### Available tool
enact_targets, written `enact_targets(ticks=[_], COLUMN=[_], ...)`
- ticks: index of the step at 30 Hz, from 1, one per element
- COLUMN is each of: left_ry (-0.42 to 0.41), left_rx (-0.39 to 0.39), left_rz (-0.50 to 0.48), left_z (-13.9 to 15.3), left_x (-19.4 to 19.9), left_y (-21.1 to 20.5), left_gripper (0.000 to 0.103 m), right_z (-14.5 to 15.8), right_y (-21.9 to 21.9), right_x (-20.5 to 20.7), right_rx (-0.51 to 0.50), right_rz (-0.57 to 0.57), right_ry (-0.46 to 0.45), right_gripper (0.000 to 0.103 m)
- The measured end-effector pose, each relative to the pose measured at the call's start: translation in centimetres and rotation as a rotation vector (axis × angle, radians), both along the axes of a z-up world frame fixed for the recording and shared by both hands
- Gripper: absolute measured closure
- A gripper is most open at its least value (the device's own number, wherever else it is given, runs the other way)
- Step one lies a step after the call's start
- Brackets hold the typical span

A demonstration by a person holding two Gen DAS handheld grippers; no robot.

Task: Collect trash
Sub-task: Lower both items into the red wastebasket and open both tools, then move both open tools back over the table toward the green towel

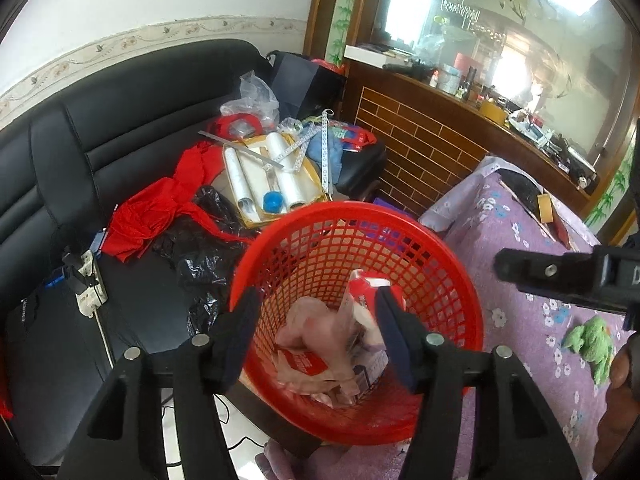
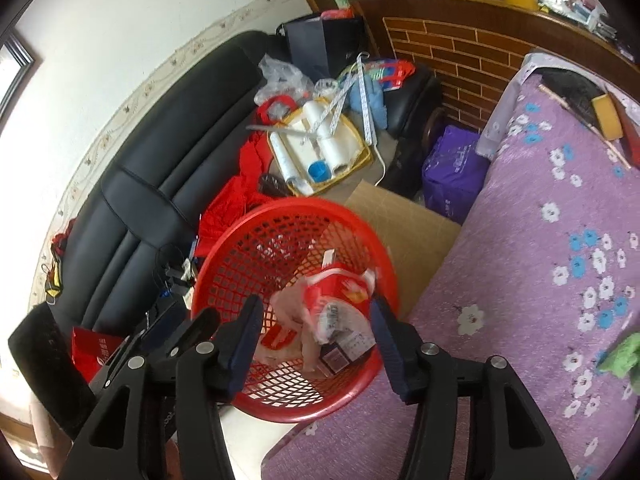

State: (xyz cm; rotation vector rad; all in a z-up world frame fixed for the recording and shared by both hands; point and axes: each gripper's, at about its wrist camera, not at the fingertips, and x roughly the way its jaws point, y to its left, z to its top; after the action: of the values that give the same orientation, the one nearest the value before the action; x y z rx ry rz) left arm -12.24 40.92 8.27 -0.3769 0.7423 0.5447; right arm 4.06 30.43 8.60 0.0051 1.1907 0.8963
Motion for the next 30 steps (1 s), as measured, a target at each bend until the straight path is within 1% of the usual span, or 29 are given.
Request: enact_targets(ticks=[4, 8, 12, 20, 27, 30], left_ry=[-0.007, -0.017, -0.012, 0.018, 0.044, 0.053], left_rx=[-0.005, 0.003, -0.001, 0.009, 0.026, 0.028], left_rz=[-0.005, -0.02, -0.042, -0.09, -0.131, -0.159], left_z=[0.7, 1.6, 1.9, 2.3, 2.7, 3.0], left_x=[-0.3, -0.8, -1.0, -1.5, -2.0, -2.0], left_y=[-0.6, -1.9, -3.4, -7.4, -11.9, -14.1], left_gripper=[0.045, 0.037, 0.037, 0.037, 0.037, 0.037], right_z=[1.3, 2.4, 3.0, 2.9, 2.4, 2.4], right_y=[-1.6, -3.8, -6.0, -11.1, -16.7, -19.1], right_x=[0.1, -0.4, -1.0, -2.8, -4.0, -4.6], right_rx=[0.038, 0.069, 0.081, 0.091, 0.101, 0.105], right_rz=[-0.031, -0.055, -0.083, -0.116, -0.16, -0.178], right_ry=[0.002, 0.003, 0.012, 0.039, 0.071, 0.071], right_gripper=[0.043, 0.043, 0.042, 0.042, 0.042, 0.042])
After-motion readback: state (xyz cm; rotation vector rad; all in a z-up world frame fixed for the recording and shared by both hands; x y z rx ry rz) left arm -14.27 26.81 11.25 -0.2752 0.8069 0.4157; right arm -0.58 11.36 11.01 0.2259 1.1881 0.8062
